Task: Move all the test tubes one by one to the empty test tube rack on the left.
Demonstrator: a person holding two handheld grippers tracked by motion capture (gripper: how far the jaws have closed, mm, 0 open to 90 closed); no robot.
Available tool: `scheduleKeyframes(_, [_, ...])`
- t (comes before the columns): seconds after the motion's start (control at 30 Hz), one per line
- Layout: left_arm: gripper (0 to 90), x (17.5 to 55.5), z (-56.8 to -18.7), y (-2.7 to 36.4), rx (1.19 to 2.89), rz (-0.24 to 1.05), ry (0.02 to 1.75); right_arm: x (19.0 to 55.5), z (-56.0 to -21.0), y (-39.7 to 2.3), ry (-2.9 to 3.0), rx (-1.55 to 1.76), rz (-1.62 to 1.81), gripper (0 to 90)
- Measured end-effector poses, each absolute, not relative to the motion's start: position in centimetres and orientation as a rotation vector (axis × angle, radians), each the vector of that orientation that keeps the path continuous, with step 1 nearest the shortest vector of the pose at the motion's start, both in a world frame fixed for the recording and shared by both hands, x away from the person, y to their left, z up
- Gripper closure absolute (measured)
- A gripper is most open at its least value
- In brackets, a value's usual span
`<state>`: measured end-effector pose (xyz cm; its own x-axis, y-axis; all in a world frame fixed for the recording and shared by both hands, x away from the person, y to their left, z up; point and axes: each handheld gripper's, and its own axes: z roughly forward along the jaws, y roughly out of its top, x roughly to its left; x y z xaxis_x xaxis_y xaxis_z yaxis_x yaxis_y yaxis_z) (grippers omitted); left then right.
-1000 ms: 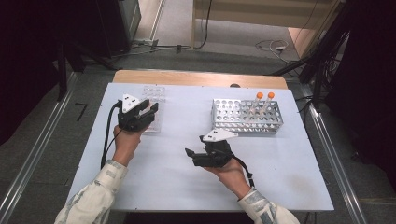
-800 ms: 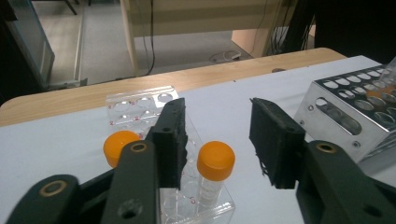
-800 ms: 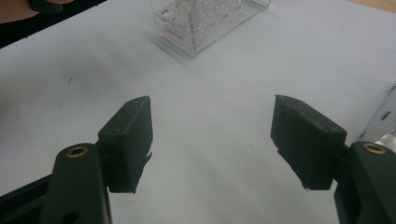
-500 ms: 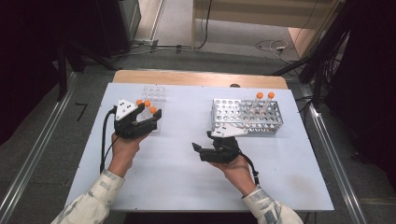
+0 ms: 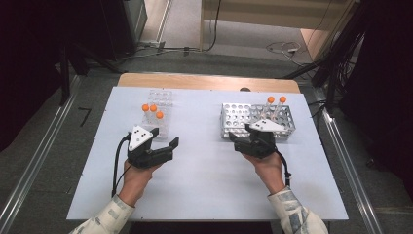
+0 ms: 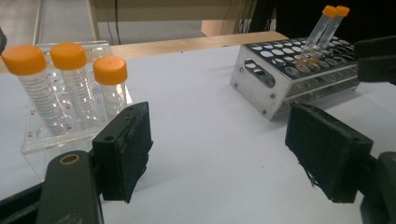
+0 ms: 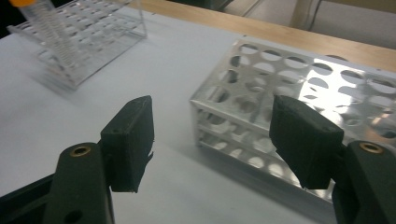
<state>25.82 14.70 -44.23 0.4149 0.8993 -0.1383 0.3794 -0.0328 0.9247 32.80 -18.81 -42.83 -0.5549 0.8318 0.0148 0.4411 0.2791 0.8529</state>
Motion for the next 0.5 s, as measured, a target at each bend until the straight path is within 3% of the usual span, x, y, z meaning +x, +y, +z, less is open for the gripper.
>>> scheduleKeyframes(0.5, [22.8, 25.5, -44.2, 14.7, 1.617, 0.618, 1.136, 35.7, -42.6, -24.7, 2.044, 1.240, 1.076, 34.2])
